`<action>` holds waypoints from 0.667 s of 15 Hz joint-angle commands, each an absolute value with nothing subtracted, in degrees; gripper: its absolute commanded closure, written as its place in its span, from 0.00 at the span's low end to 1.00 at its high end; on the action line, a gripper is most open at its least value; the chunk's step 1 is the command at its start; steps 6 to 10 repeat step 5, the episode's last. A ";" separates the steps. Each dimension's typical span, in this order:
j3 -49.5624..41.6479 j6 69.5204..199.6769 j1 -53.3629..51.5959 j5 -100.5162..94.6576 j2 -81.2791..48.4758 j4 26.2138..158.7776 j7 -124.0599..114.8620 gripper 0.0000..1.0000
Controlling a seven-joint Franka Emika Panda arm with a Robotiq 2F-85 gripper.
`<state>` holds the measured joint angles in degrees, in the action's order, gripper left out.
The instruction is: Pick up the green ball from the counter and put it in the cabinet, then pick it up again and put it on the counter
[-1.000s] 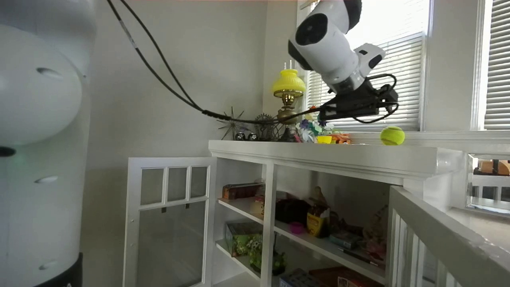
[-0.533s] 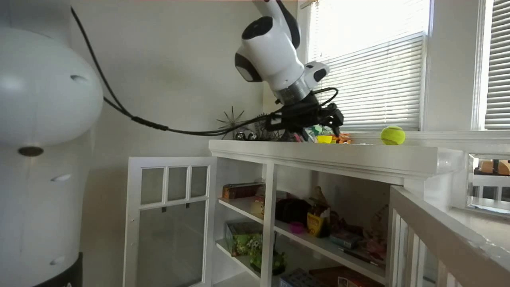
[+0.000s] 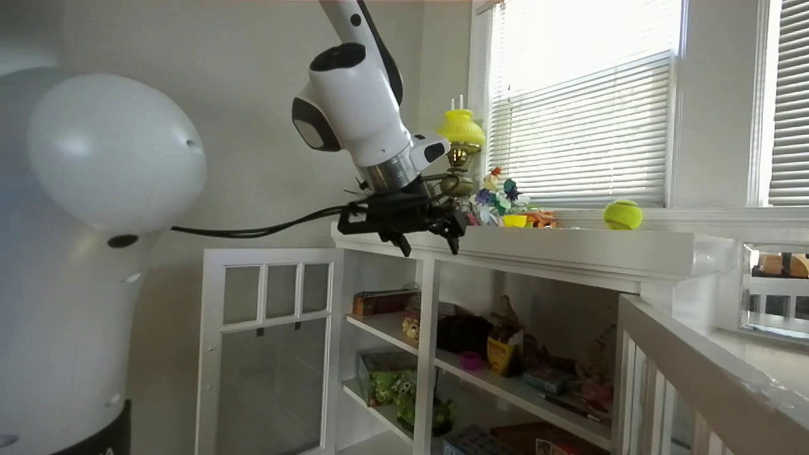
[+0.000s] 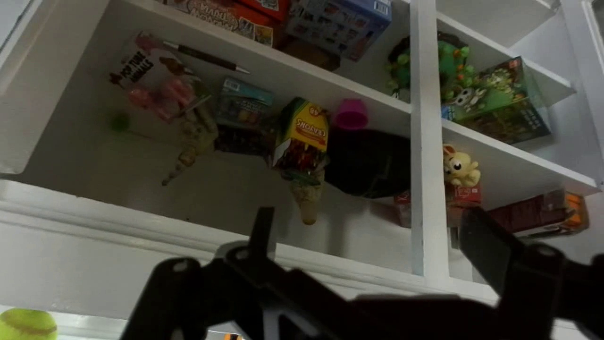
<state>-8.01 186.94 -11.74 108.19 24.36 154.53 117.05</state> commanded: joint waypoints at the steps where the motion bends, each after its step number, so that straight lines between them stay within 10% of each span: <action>1: -2.56 184.66 -6.45 99.57 24.77 157.11 106.94 0.00; 10: -2.81 184.59 -6.35 99.22 24.96 157.12 106.94 0.00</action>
